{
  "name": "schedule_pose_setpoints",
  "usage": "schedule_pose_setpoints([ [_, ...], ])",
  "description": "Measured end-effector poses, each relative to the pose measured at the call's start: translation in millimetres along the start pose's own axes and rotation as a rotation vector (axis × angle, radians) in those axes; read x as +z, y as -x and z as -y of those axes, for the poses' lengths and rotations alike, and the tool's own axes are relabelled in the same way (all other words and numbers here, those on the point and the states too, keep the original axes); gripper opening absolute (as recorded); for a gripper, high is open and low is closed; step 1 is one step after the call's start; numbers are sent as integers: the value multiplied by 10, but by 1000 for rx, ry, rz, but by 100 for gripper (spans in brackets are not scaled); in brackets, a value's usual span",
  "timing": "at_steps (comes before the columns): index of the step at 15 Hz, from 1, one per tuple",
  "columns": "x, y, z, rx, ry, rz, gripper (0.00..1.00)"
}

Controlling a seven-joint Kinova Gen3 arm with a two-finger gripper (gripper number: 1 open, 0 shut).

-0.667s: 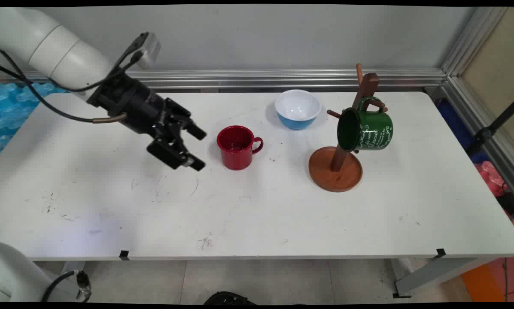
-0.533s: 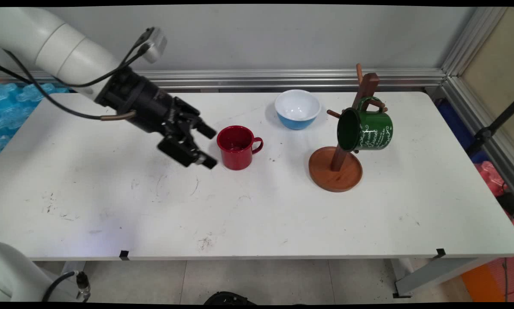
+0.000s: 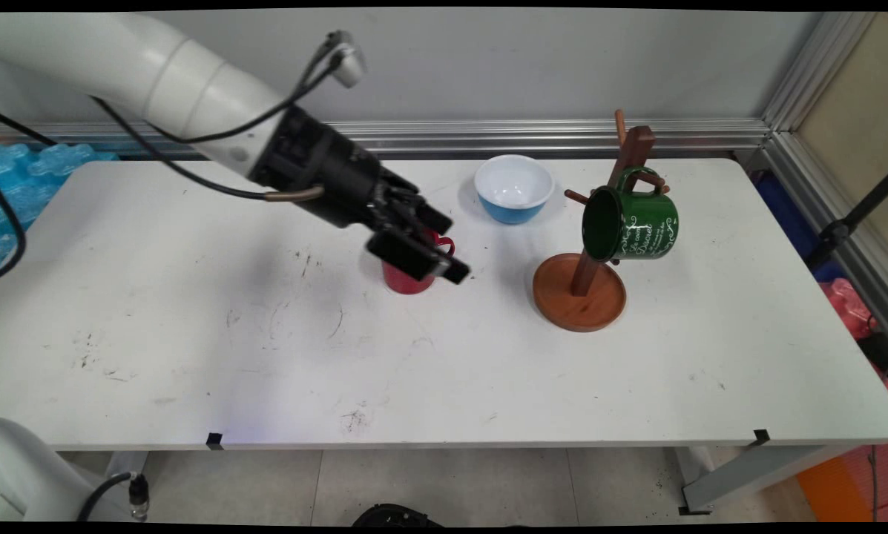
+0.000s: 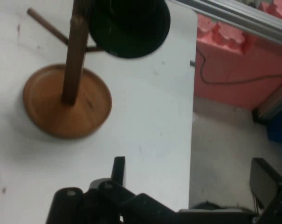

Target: Pick up the green mug from the rack

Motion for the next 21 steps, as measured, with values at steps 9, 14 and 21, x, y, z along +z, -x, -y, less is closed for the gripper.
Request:
schedule_pose_setpoints([
  [9,596,-339,-140,-56,-35,-37,100],
  [14,913,-486,-223,-98,-48,-59,100],
  [21,1290,-639,-265,-144,-60,-85,100],
])
